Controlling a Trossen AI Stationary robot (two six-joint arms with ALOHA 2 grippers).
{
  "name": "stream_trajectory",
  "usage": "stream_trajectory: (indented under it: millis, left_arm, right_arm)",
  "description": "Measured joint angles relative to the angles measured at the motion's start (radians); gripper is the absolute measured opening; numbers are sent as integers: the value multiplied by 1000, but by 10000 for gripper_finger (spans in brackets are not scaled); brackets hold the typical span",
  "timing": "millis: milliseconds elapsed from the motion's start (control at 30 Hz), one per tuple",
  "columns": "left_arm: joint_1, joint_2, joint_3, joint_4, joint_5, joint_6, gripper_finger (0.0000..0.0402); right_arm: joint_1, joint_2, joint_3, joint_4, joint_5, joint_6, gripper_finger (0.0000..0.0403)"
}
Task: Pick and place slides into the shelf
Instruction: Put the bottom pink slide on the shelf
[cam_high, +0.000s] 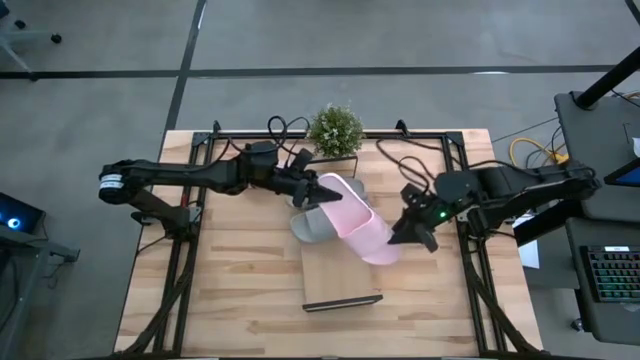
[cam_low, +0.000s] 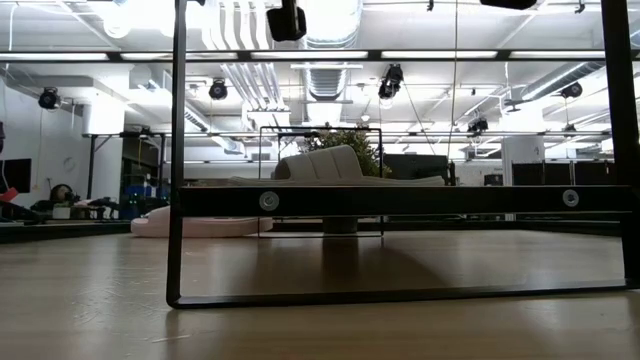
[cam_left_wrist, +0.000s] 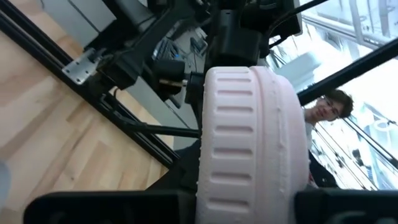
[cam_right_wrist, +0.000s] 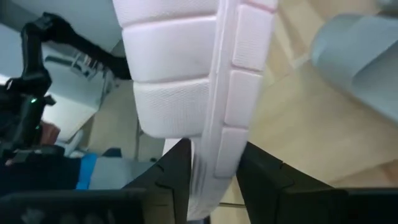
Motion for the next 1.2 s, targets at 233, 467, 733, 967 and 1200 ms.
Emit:
stream_trajectory:
  millis: [233,467,733,967,1200]
  left_arm:
    - [-20,-27,-1,-39,-82,-20,41]
    - [-72,-40,-1,-74,-222,-22,40]
    - [-159,-42,-2,-128,-403,-54,40]
    - [-257,-43,-25,-124,-599,-76,40]
    - [-382,-49,-114,-115,-841,-210,40]
  right_arm:
    - [-26,-61,0,-37,81,-8,107]
    - [-70,-75,0,-38,120,-25,108]
    - [-116,-74,0,-38,170,-44,107]
    - [-123,-63,0,-19,281,-37,109]
    - [-124,-58,0,0,379,-18,109]
